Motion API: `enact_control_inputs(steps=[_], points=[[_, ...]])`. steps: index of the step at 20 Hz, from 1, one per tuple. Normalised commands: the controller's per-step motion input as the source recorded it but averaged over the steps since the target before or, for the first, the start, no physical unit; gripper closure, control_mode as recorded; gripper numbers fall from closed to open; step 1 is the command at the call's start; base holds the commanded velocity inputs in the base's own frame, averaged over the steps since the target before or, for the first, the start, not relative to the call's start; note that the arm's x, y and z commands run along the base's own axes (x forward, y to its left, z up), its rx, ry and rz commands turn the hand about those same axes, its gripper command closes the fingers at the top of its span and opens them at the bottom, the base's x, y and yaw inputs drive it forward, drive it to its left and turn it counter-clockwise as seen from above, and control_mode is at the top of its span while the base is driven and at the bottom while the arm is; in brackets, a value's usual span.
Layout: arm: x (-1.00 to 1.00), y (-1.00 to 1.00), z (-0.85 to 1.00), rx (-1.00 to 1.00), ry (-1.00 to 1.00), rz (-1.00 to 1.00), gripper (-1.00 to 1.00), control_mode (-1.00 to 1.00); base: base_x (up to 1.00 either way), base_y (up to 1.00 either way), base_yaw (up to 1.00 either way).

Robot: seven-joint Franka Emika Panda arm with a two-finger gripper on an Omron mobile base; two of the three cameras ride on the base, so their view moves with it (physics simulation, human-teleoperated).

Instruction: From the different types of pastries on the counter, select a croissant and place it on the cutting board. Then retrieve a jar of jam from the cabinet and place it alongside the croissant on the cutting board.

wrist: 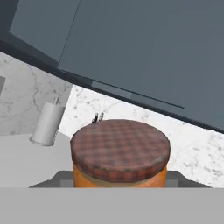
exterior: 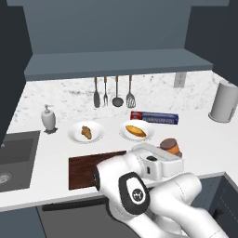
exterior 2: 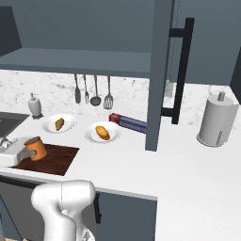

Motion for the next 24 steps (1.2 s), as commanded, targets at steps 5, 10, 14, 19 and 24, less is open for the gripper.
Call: enact_control_inputs(steps=[5, 10, 14, 19, 24], points=[[-0.04, 0.55, -0.05, 0.44, 0.08, 0.03, 1.0, -1.0, 0.0, 0.0, 0.0], [0.65, 0.15, -0.12, 0.13, -0.02, 0.01, 1.0, -1.0, 0.0, 0.0, 0.0], [0.98, 0.34, -0.73, -0.11, -0.35, -0.03, 1.0, -1.0, 0.0, 0.0, 0.0], [0.75, 0.23, -0.81, -0.08, -0.25, -0.04, 1.0, -1.0, 0.0, 0.0, 0.0], [0.28, 0.71, 0.01, 0.17, 0.12, 0.0, 1.0, -1.0, 0.0, 0.0, 0.0]])
